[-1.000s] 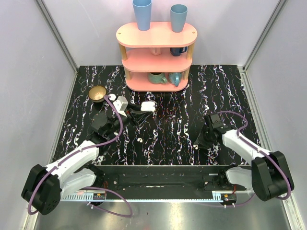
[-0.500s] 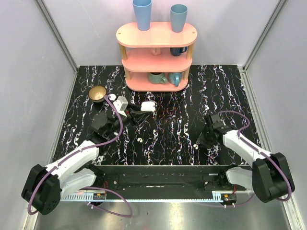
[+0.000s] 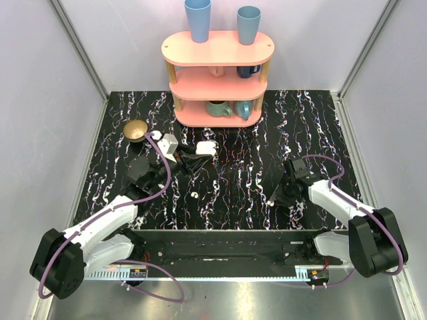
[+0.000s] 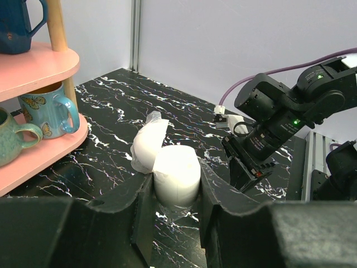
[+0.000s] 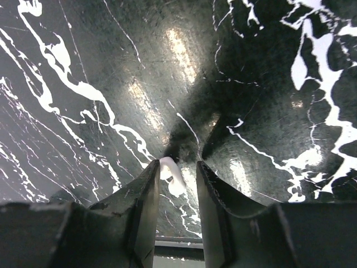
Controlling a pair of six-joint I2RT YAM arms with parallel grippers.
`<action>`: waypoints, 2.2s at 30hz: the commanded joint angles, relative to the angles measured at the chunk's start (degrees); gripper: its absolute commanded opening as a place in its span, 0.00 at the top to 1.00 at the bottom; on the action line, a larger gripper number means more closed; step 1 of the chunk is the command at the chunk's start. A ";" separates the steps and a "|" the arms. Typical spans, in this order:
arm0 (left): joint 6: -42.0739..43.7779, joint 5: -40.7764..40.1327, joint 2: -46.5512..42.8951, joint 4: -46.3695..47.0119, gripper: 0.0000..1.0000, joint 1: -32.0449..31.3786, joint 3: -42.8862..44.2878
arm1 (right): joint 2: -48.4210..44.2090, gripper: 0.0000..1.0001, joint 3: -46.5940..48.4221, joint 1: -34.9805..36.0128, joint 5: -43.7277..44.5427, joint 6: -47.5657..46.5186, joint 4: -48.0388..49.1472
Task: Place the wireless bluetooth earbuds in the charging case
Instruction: Pick up the right earbud from the center of the board, then insert the right earbud into the right side groove of the charging case.
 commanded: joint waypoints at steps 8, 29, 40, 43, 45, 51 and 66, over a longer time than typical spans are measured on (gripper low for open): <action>-0.31 1.35 -0.48 2.19 1.00 0.13 2.68 | -1.97 0.71 -1.95 0.04 -3.04 0.47 1.92; -0.67 1.35 -0.48 1.93 1.00 0.13 2.69 | -3.37 0.99 -0.19 -0.04 -8.66 -3.04 3.32; -0.23 3.81 -0.57 2.54 1.00 0.13 3.91 | -8.30 1.00 14.03 0.04 -18.06 -12.44 8.86; -0.49 5.30 -0.39 2.54 1.00 0.13 4.70 | -8.13 1.00 19.57 0.04 -22.44 -14.82 11.49; -0.84 6.79 -0.39 2.98 1.00 0.13 5.06 | -7.95 1.00 22.91 0.04 -25.26 -16.31 14.56; -4.52 15.31 0.66 8.15 1.00 0.57 5.85 | -5.67 1.00 31.88 0.13 -38.01 -23.34 21.68; -32.21 25.43 12.43 46.38 1.00 2.50 8.04 | -4.08 1.00 44.89 6.98 -62.28 -32.64 26.39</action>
